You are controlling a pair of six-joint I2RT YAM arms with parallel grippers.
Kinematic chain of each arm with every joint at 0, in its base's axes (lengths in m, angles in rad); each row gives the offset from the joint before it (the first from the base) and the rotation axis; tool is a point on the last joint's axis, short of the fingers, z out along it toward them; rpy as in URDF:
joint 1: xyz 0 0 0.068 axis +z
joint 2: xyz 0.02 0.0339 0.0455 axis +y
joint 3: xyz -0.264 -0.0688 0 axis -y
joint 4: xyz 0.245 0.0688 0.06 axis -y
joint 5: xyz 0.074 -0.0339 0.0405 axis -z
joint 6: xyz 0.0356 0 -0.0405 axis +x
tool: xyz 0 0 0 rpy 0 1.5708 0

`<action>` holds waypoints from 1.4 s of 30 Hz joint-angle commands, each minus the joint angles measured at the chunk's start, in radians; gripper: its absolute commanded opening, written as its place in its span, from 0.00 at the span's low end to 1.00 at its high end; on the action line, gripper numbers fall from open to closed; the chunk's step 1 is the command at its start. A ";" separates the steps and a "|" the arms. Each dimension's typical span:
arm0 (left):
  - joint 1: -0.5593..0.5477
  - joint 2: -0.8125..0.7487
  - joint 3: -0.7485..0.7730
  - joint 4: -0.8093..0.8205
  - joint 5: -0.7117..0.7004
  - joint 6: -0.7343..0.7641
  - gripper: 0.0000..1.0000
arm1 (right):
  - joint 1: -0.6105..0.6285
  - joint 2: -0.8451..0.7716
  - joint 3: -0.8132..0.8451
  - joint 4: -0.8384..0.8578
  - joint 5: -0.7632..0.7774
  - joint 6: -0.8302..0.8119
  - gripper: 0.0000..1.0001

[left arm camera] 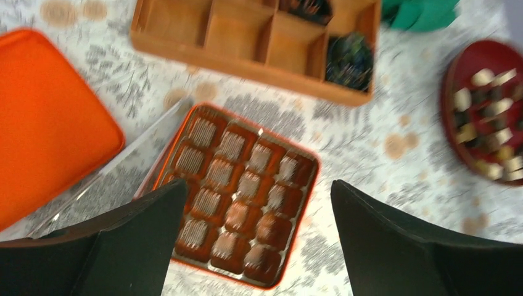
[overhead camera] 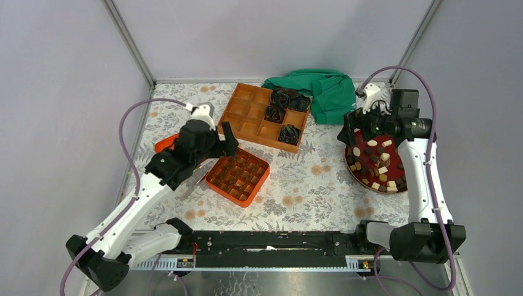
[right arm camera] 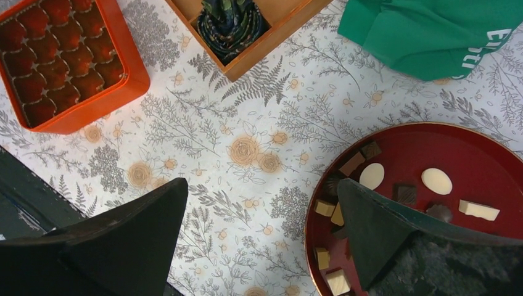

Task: Pack the chocolate
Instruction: Pick up the clamp at the center of the board.

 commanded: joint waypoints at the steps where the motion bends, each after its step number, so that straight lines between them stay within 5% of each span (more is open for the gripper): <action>1: -0.035 0.009 -0.084 -0.044 -0.084 0.086 0.94 | 0.007 -0.019 -0.032 -0.014 -0.025 -0.060 0.99; 17: -0.048 -0.141 -0.326 0.132 0.006 0.233 0.93 | -0.067 -0.190 -0.413 0.169 0.132 -0.023 0.96; 25: -0.029 -0.110 -0.327 0.204 -0.013 0.257 0.85 | -0.094 -0.183 -0.463 0.227 -0.040 -0.031 0.93; 29: 0.120 -0.081 -0.330 0.263 0.077 0.240 0.82 | -0.095 -0.162 -0.456 0.215 -0.246 -0.100 1.00; 34: 0.408 0.029 -0.338 0.318 0.329 0.184 0.71 | -0.094 -0.167 -0.486 0.295 -0.366 -0.090 1.00; 35: 0.436 0.060 -0.338 0.325 0.324 0.188 0.68 | -0.094 -0.172 -0.485 0.297 -0.370 -0.085 1.00; 38: 0.491 0.167 -0.308 0.307 0.315 0.249 0.37 | -0.095 -0.204 -0.498 0.306 -0.351 -0.064 1.00; 42: 0.495 0.333 -0.195 0.184 0.320 0.442 0.26 | -0.095 -0.258 -0.533 0.333 -0.341 -0.046 1.00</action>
